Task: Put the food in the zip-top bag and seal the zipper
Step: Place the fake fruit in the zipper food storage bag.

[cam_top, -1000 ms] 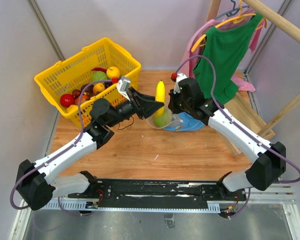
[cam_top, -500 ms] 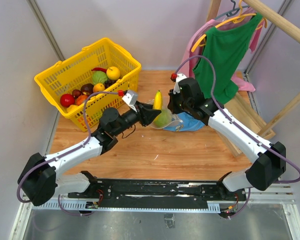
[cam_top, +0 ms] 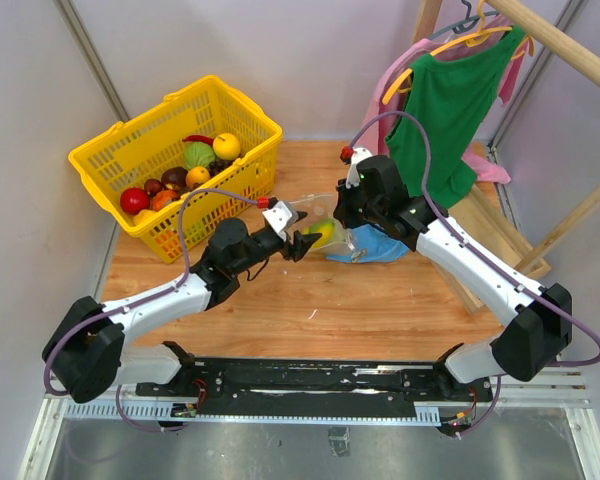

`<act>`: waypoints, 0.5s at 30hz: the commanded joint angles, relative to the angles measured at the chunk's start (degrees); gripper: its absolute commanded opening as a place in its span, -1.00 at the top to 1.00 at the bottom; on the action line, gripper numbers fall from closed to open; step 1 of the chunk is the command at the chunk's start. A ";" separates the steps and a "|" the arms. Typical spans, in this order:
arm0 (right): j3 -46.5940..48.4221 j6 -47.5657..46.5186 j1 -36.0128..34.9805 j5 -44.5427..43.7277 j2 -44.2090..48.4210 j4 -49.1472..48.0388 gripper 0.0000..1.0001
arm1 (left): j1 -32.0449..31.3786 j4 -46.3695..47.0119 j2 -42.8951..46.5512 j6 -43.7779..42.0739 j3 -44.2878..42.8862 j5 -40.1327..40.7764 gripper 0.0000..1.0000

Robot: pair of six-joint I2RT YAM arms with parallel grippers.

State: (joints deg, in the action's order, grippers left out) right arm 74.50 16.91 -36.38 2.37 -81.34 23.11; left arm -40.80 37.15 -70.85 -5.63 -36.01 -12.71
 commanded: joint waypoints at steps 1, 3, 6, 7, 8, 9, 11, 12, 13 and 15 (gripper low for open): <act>1.23 -0.39 1.38 0.54 0.48 -0.72 0.99 | -0.51 -2.90 -0.05 -6.09 -1.83 -1.00 -0.31; 1.10 -0.42 1.38 0.53 0.64 -0.66 0.99 | -0.51 -3.93 0.38 -6.41 -2.08 -1.36 -0.41; 1.10 -0.45 1.40 0.57 0.74 -0.70 0.99 | -0.53 -6.10 1.13 -5.76 -2.93 -1.33 -0.45; 1.17 -0.47 1.39 0.49 0.74 -0.71 0.99 | -0.52 -7.23 1.54 -5.12 -3.41 -1.31 -0.46; 1.21 -0.39 1.39 0.40 0.77 -0.74 0.99 | -0.51 -8.49 2.18 -3.96 -3.94 -1.26 -0.47; 1.18 -0.44 1.35 0.27 0.75 -0.71 0.99 | -0.56 -9.90 2.92 -2.80 -4.69 -1.15 -0.48; 1.17 -0.42 1.40 0.12 0.70 -0.72 0.99 | -0.59 -13.03 4.72 -0.56 -6.02 -0.77 -0.49; 1.19 -0.40 1.38 0.01 0.74 -0.73 0.99 | -0.55 -14.51 5.78 0.65 -6.67 -0.37 -0.49; 1.22 -0.31 1.35 0.00 0.70 -0.74 0.99 | -0.53 -15.88 6.84 1.83 -7.09 0.14 -0.49; 1.32 -0.30 1.35 -0.04 0.58 -0.67 0.99 | -0.60 -18.52 8.95 4.22 -8.20 1.25 -0.50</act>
State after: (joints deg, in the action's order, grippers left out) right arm 74.50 16.88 -36.38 2.55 -81.34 22.96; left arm -40.97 23.81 -66.67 -6.37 -40.56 -13.26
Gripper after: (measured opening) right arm 0.009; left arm 0.744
